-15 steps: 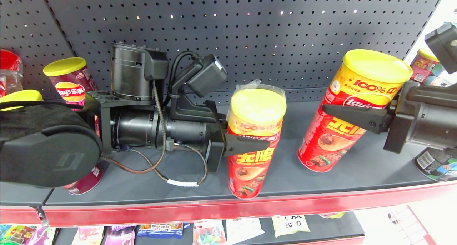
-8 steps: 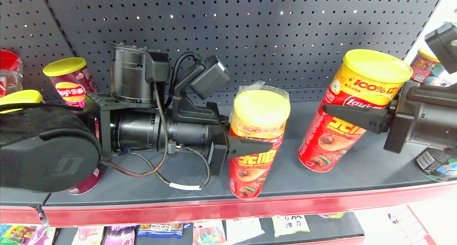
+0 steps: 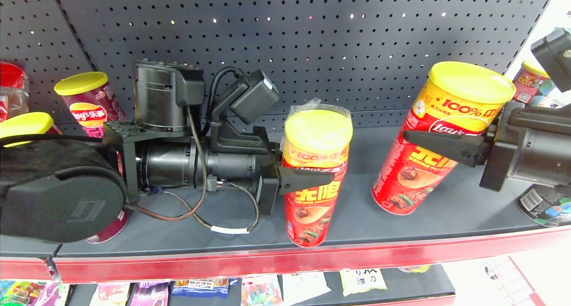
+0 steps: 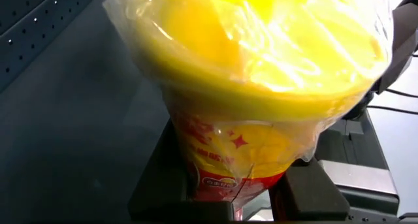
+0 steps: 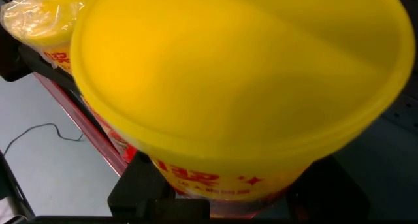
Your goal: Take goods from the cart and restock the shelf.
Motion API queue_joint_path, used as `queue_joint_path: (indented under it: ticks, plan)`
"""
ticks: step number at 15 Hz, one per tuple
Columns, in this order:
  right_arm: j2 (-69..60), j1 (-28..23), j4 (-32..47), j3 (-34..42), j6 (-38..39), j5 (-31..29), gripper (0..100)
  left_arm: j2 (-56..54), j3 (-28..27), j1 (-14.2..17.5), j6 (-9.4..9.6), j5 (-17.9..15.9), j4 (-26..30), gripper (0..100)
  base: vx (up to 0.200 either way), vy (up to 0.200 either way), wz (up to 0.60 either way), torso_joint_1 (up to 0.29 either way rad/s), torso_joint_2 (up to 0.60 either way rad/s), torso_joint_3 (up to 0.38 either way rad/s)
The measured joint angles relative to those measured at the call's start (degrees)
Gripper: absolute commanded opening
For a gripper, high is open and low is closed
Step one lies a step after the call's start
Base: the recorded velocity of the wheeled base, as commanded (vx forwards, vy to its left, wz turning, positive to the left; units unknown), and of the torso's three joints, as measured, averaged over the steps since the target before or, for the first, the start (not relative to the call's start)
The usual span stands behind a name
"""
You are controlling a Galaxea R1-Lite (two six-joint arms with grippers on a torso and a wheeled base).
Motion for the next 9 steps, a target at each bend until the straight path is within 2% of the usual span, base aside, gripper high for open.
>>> queue_joint_path:
  ticks: [9]
  plan:
    - [0.09,0.06,0.0,-0.32,0.0,-0.01,0,-1.54,1.61,-0.22,-0.05,1.18,0.2,0,0.0,0.0,0.0,0.0,0.0,0.0]
